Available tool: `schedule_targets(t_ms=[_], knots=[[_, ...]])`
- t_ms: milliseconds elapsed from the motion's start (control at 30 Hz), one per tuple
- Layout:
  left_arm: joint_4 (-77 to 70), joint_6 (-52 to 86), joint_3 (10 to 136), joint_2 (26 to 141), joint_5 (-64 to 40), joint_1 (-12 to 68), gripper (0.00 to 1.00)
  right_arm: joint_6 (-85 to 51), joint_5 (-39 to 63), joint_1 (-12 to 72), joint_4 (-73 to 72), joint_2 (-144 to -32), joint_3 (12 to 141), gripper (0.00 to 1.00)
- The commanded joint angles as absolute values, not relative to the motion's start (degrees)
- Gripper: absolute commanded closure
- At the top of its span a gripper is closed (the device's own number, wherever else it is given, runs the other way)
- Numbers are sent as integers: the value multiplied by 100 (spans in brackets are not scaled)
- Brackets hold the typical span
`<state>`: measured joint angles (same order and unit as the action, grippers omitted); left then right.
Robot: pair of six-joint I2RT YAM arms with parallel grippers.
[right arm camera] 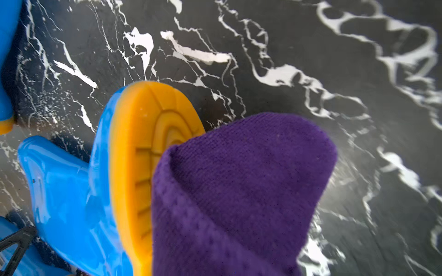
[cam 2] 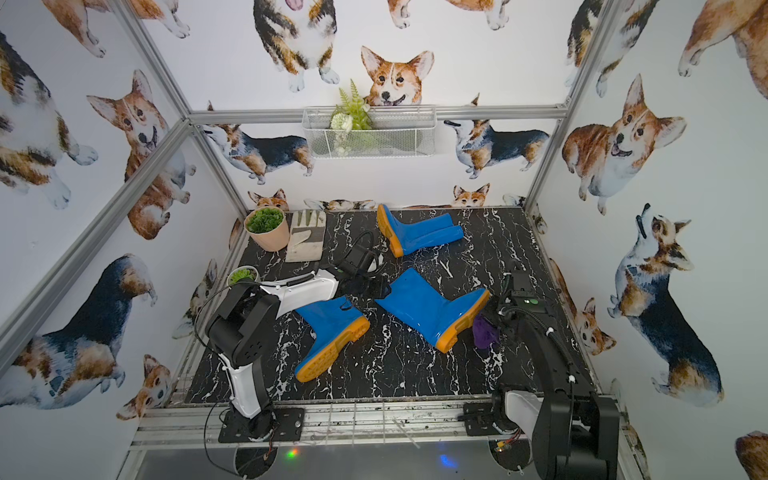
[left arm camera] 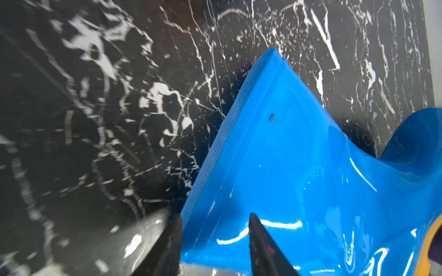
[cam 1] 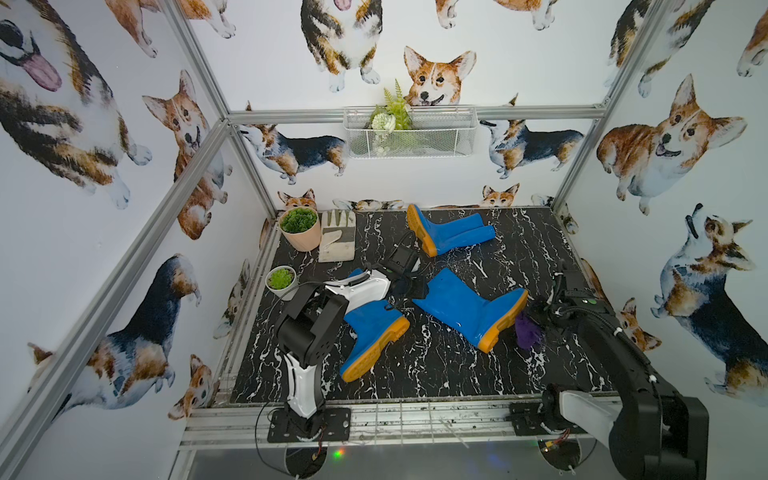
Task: Wipe the rubber boots with a cloth
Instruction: Adjust the rubber boot at the center of the board.
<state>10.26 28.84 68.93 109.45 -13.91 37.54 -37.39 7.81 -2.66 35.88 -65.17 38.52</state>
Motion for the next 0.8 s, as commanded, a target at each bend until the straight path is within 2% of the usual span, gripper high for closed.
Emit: schedule_targets(t_ms=[0, 167, 300, 433, 567, 767], knots=[[353, 3546, 6653, 10982, -2009, 3963, 59, -3489, 1239, -272, 2775, -7142, 4082, 100], [-57, 4061, 5918, 10511, -1725, 4816, 59, -3211, 1841, -200, 2491, -7797, 4659, 100], [158, 4239, 5485, 9958, -1344, 5159, 59, -2659, 1659, 264, 2997, -8300, 5455, 100], [468, 4378, 5121, 9293, -1046, 4817, 57, -2674, 1032, 413, 3301, -8167, 5729, 100], [448, 4557, 4746, 8918, -1348, 4248, 56, -2720, 183, 414, 3579, -7479, 5763, 100], [290, 4821, 4825, 9105, -1652, 4037, 59, -2963, 202, 610, 3910, -6757, 5768, 100]])
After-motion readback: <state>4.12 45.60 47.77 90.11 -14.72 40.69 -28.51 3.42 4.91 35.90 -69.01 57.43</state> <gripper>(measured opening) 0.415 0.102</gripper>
